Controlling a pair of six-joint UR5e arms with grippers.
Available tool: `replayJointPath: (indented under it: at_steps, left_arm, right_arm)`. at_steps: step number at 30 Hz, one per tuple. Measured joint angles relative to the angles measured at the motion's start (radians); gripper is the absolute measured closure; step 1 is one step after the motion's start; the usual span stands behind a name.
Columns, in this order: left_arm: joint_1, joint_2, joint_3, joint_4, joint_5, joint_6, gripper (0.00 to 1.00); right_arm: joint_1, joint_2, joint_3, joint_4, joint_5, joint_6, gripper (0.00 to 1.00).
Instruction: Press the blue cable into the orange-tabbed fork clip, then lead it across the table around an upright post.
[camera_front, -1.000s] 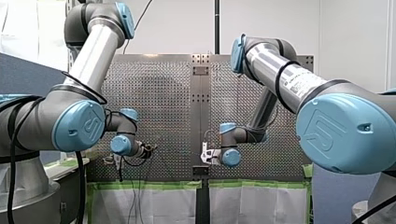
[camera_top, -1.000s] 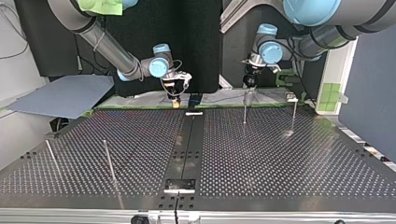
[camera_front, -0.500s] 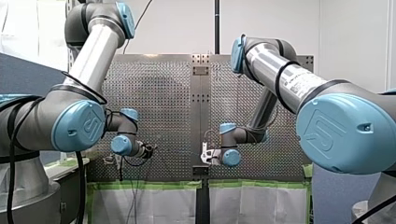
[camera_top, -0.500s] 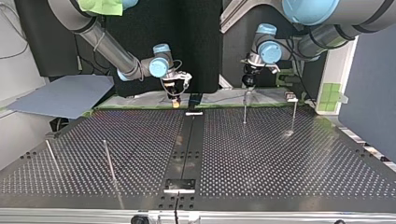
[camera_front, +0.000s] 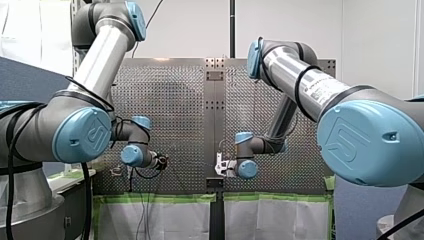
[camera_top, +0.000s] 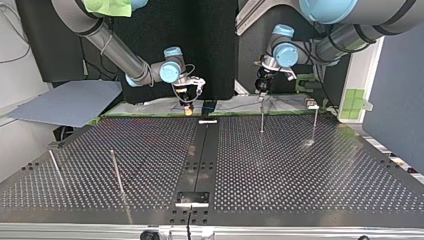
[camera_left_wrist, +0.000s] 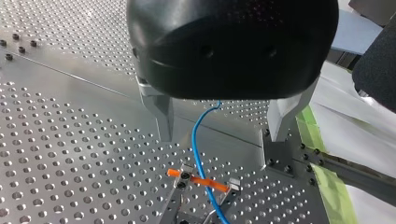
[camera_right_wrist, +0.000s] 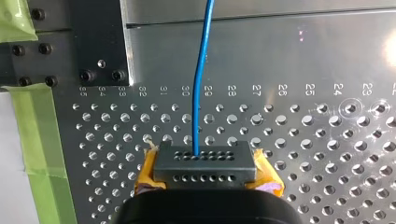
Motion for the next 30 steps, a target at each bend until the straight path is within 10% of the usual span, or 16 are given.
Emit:
replayJointPath:
  at_steps: [16, 30]
  left_arm:
    - [-0.05, -0.001, 0.033, 0.001, -0.148, -0.033, 0.0]
    - [-0.107, -0.017, 0.083, 0.001, -0.189, -0.075, 0.0]
  right_arm:
    - [0.0, 0.003, 0.0, -0.005, 0.0, 0.0, 0.98]
    - [0.0, 0.005, 0.0, -0.007, -0.001, 0.0, 0.98]
